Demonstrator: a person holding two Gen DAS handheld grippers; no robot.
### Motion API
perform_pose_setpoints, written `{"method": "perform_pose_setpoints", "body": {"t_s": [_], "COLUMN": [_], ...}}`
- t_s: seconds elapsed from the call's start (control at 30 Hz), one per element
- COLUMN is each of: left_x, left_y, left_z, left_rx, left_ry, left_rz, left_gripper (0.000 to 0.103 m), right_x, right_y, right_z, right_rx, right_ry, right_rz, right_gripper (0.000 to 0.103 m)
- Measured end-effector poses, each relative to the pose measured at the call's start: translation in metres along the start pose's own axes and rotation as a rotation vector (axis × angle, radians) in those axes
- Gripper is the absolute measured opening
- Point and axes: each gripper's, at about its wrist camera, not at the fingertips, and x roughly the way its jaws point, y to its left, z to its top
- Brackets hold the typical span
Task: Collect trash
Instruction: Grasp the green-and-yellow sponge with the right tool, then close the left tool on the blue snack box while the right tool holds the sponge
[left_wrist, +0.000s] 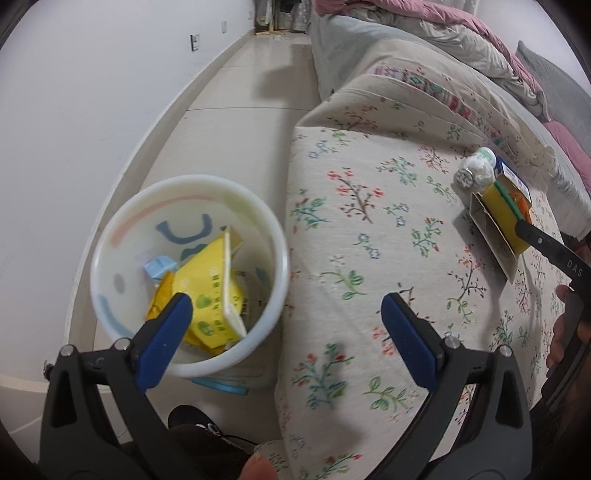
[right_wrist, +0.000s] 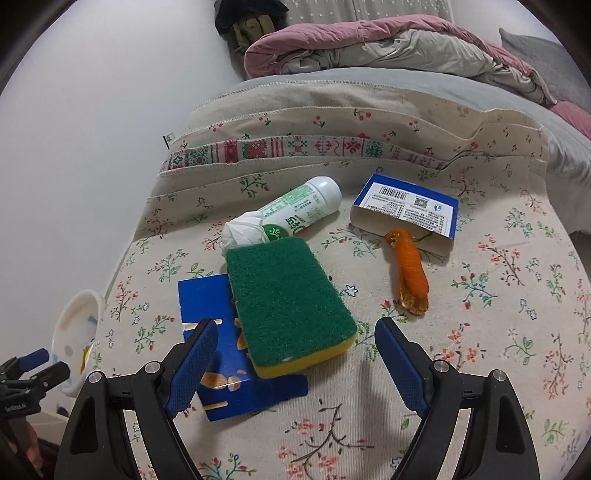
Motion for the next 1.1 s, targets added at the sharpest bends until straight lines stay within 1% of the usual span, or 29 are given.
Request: {"method": "perform_pose_setpoints", "body": {"t_s": [0.13,0.17,0.23,0.27,0.33,0.4,0.53,0.67,0.8,1.0,1.1], "left_x": [0.005,0.006,0.007,0.007,0.007,0.009,0.01,0.011,0.015,0.015,0.016], "left_y": [-0.013,-0.016,-0.022,-0.024,-0.029,-0.035,-0.053,-0.074,-0.097,-0.128,-0.141], "left_z": [0.004,0.006,0.008,0.009,0.011,0.014,0.018,0.019,0.019,0.019,0.022], "left_rx": [0.018,0.02,0.024,0.024,0.024,0.024,0.03,0.055,0.086,0.108,0.088], "left_ry": [0.01,0.011,0.012,0.011,0.01,0.011,0.007,0.005,0.012,0.009,0.017], "left_rz": [-0.012,-0.018,-0.031,-0.037,-0.05,-0.064,-0.102,-0.129,-0.164,-0.215,-0.233], "left_gripper": [0.102,0.102,0.102,0.102,0.102,0.102,0.102,0.102,0.102,0.101,0.101], "right_x": [0.009,0.01,0.012,0.013,0.015,0.012,-0.004,-0.026,-0.044,-0.063,-0.073], "right_y": [-0.006,-0.008,-0.011,-0.013,-0.015,-0.016,-0.023,-0.033,-0.045,-0.065,-0.074], "right_z": [-0.001,-0.001,-0.002,-0.003,-0.003,-0.005,-0.01,-0.014,-0.019,-0.029,-0.033], "right_rx": [0.011,0.016,0.022,0.023,0.025,0.017,0.018,0.026,0.046,0.069,0.067], "right_ry": [0.009,0.011,0.012,0.014,0.014,0.006,-0.029,-0.068,-0.086,-0.093,-0.103], "right_rz": [0.02,0.029,0.049,0.062,0.086,0.087,0.074,0.057,0.04,-0.017,-0.068], "right_gripper": [0.087,0.085,0.073,0.065,0.063,0.06,0.059,0.059,0.059,0.059,0.059]}}
